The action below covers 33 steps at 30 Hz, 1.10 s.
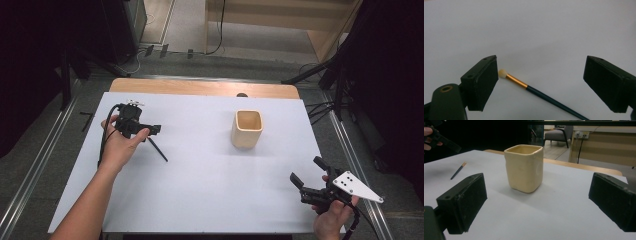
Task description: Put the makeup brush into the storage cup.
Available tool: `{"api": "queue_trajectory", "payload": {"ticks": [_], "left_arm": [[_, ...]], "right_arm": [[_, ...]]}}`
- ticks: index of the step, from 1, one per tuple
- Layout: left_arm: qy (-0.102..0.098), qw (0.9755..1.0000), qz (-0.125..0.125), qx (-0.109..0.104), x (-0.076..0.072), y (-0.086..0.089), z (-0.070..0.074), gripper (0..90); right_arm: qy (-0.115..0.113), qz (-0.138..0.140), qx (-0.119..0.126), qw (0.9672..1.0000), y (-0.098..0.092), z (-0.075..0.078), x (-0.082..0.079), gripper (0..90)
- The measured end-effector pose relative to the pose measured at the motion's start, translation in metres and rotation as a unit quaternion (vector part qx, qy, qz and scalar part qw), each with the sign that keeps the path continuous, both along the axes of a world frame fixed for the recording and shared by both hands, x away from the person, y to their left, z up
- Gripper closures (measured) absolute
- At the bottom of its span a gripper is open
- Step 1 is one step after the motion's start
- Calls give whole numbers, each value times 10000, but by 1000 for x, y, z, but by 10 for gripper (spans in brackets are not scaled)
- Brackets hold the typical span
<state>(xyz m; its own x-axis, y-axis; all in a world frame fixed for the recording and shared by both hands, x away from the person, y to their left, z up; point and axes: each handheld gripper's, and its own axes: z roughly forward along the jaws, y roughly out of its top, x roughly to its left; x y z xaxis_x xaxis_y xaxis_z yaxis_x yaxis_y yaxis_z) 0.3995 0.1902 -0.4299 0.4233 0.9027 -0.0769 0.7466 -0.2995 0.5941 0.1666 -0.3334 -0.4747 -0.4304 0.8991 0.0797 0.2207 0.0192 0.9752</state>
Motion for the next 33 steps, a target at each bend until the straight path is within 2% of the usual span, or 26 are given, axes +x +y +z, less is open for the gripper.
{"api": "queue_trajectory", "payload": {"ticks": [1,2,3,6,8,10,12,13,14,17,19,22,23,27,33], "left_arm": [[128,9999,73,33,2,-1,-1,133],[386,9991,165,80,5,-2,-3,136],[386,9991,165,80,5,-2,-3,141],[582,9979,282,75,8,-3,-4,148],[578,9976,360,127,9,-4,-4,151],[680,9968,414,78,10,-4,-5,154],[769,9962,392,134,12,-4,-7,155],[898,9950,417,161,14,-5,-9,180],[898,9950,417,161,14,-5,-9,192],[1126,9920,491,294,17,-6,-12,241],[1197,9907,543,340,19,-6,-14,282],[1311,9875,599,640,21,-8,-17,406],[1358,9863,609,712,22,-9,-18,412],[1542,9827,694,753,27,-10,-22,433],[1688,9799,796,709,31,-12,-27,467]], "right_arm": [[-1,1,12,10000,0,0,0,21],[2,3,17,10000,0,0,0,21],[2,3,17,10000,0,0,0,21],[16,2,3,10000,0,-1,1,21],[16,0,-1,10000,0,-1,1,20],[34,-6,10,10000,0,-1,1,21],[39,-2,18,10000,0,-1,1,21],[49,-1,20,10000,0,-1,1,21],[49,-1,20,10000,0,-1,1,21],[56,-7,20,10000,0,-2,1,21],[58,-9,22,10000,0,-2,1,21],[61,-6,12,10000,0,-2,2,21],[69,-5,10,10000,0,-2,2,20],[70,0,11,10000,0,-2,2,21],[60,-10,2,10000,-1,-2,2,21]]}}
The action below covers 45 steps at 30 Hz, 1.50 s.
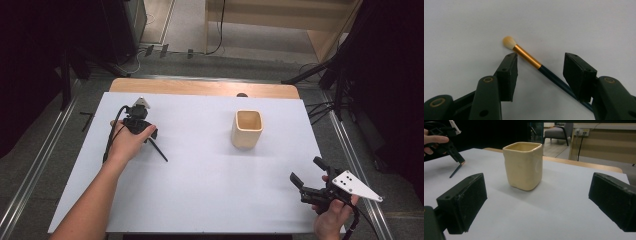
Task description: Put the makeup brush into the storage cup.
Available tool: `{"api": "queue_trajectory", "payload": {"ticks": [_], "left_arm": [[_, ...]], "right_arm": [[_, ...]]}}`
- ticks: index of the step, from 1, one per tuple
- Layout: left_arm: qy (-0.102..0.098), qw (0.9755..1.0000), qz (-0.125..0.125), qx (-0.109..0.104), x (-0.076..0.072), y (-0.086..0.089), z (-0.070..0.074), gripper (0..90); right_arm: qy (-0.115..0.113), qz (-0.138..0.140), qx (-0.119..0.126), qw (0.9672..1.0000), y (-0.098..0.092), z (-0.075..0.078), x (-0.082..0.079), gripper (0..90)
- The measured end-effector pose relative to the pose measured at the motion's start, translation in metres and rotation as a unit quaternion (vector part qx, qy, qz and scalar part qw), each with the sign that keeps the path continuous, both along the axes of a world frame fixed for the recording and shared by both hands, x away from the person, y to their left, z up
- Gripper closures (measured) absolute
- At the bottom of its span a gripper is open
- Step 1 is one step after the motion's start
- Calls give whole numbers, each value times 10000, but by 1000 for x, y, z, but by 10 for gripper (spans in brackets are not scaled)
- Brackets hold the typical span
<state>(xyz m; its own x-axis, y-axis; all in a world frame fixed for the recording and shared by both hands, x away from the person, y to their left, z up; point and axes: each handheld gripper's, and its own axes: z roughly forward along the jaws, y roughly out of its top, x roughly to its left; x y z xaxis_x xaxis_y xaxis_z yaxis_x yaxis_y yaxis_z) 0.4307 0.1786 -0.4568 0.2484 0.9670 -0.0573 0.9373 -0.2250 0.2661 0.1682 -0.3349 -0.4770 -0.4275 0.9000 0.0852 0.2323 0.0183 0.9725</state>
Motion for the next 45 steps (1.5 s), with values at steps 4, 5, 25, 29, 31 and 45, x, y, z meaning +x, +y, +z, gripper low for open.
{"api": "queue_trajectory", "payload": {"ticks": [4,5,25,29,31,45], "left_arm": [[19,10000,80,47,2,-1,-1,476],[21,9999,67,132,2,-2,-2,476],[321,9973,-89,658,10,-14,-8,847],[267,9959,-272,814,8,-19,-9,854],[277,9964,-323,729,8,-16,-8,855],[-664,9929,-666,-731,-6,-6,26,855]], "right_arm": [[0,0,-1,10000,0,0,0,21],[0,0,-1,10000,0,0,0,21],[72,-67,-40,9999,4,-1,2,36],[105,-33,-30,9999,5,-1,2,36],[123,-28,-26,9999,4,-1,2,36],[176,-123,-30,9998,7,4,5,51]]}}
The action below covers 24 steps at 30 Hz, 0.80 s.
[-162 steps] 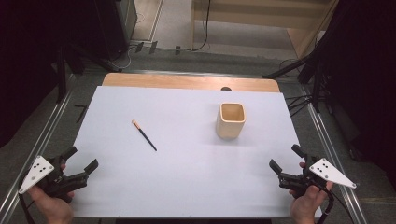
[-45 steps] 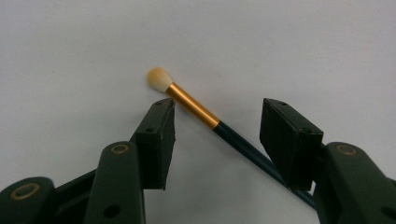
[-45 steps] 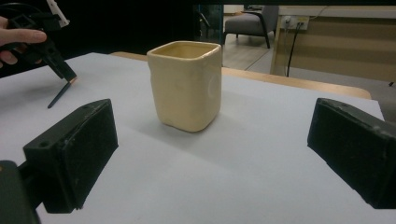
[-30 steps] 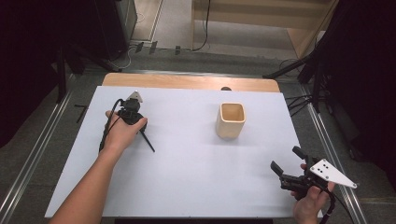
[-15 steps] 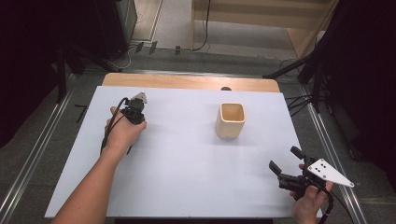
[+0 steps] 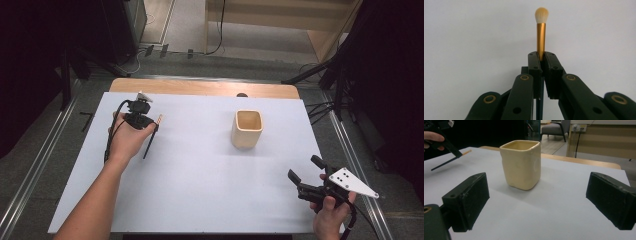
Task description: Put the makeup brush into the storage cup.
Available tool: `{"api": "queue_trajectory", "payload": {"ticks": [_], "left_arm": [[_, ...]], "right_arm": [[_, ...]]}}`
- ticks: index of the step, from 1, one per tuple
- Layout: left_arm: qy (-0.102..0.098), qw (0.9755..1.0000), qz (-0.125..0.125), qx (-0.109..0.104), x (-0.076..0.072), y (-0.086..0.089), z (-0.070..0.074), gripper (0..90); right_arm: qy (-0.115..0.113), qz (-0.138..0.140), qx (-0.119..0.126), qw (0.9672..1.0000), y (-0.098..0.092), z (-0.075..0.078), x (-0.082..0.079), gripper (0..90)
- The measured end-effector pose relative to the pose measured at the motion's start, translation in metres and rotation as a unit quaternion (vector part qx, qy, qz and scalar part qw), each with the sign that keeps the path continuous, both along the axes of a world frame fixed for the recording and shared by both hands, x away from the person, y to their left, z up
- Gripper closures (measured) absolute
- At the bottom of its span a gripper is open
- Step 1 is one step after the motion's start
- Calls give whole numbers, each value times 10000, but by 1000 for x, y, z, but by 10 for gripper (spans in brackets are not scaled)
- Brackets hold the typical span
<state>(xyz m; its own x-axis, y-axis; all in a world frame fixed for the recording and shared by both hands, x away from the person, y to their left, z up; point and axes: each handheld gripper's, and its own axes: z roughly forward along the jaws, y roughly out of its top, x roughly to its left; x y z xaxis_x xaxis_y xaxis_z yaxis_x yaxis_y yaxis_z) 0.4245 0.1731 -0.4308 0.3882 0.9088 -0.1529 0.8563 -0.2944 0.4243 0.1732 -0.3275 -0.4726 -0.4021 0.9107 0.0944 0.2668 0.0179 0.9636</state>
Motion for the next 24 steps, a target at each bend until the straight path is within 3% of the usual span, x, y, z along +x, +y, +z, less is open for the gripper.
{"api": "queue_trajectory", "payload": {"ticks": [2,5,8,9,11,13,14,15,16,18,20,24], "left_arm": [[-191,9993,14,-334,-4,3,6,855],[-555,9954,-40,-778,-10,5,13,855],[-926,9881,-221,-1212,-16,7,21,855],[-1076,9844,-301,-1360,-19,7,23,856],[-1313,9796,-362,-1475,-23,6,27,855],[-1563,9702,-501,-1784,-26,7,30,855],[-1674,9668,-528,-1859,-28,8,31,855],[-1808,9611,-596,-2002,-29,8,32,855],[-1899,9557,-640,-2156,-31,9,33,855],[-2050,9475,-675,-2358,-33,9,34,855],[-2172,9371,-760,-2625,-35,10,35,855],[-2423,9230,-838,-2868,-39,10,39,854]], "right_arm": [[11,14,-13,10000,1,1,0,51],[13,35,-2,10000,4,4,3,59],[38,67,-5,10000,7,8,6,61],[30,79,-21,10000,8,9,7,65],[39,94,-35,9999,8,10,8,70],[50,90,-40,9999,10,12,10,83],[69,91,-34,9999,10,13,11,91],[85,118,-15,9999,12,16,13,105],[85,118,-15,9999,12,16,13,105],[83,120,-19,9999,14,19,15,122],[104,138,26,9998,18,25,20,137],[71,331,-2,9994,27,32,27,155]]}}
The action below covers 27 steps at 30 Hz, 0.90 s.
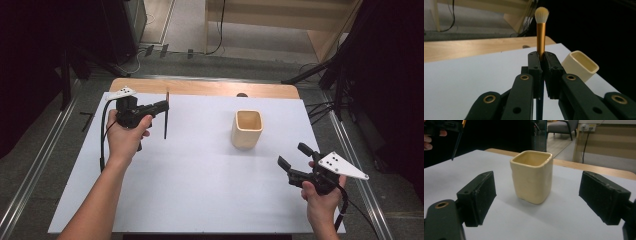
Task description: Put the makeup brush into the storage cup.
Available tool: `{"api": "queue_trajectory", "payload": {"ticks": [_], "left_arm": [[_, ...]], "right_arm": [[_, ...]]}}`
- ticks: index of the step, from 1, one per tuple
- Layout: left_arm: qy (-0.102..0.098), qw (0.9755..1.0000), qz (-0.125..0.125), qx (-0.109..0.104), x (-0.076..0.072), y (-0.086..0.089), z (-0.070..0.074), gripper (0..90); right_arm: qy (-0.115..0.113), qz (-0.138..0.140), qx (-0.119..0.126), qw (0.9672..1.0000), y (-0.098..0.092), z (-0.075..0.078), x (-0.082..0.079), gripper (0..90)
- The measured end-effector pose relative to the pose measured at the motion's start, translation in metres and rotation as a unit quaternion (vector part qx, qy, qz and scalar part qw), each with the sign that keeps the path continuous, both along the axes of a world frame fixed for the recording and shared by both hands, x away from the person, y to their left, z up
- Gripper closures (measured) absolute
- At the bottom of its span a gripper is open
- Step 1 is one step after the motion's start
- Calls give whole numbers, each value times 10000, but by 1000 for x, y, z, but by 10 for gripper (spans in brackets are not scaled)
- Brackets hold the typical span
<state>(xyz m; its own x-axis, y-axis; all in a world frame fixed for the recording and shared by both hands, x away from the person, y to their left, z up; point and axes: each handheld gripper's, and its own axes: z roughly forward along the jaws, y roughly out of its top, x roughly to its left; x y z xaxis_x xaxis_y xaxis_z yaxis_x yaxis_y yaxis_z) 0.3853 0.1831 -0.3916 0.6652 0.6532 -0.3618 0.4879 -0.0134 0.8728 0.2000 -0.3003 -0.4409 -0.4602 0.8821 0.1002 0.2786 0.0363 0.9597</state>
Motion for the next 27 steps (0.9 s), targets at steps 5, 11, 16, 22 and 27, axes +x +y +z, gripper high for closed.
{"api": "queue_trajectory", "payload": {"ticks": [5,11,16,22,27], "left_arm": [[-462,9987,-176,-111,-8,-3,6,855],[-553,9980,-277,-150,-10,-9,7,854],[-606,9973,-357,-222,-12,-15,8,854],[-627,9968,-421,-254,-15,-24,8,854],[-661,9964,-484,-234,-17,-29,10,854]], "right_arm": [[-41,215,64,9997,11,7,5,165],[-92,350,164,9992,27,17,16,189],[-138,541,164,9983,45,26,27,196],[-135,664,200,9975,66,33,40,208],[-100,782,267,9965,82,34,47,216]]}}
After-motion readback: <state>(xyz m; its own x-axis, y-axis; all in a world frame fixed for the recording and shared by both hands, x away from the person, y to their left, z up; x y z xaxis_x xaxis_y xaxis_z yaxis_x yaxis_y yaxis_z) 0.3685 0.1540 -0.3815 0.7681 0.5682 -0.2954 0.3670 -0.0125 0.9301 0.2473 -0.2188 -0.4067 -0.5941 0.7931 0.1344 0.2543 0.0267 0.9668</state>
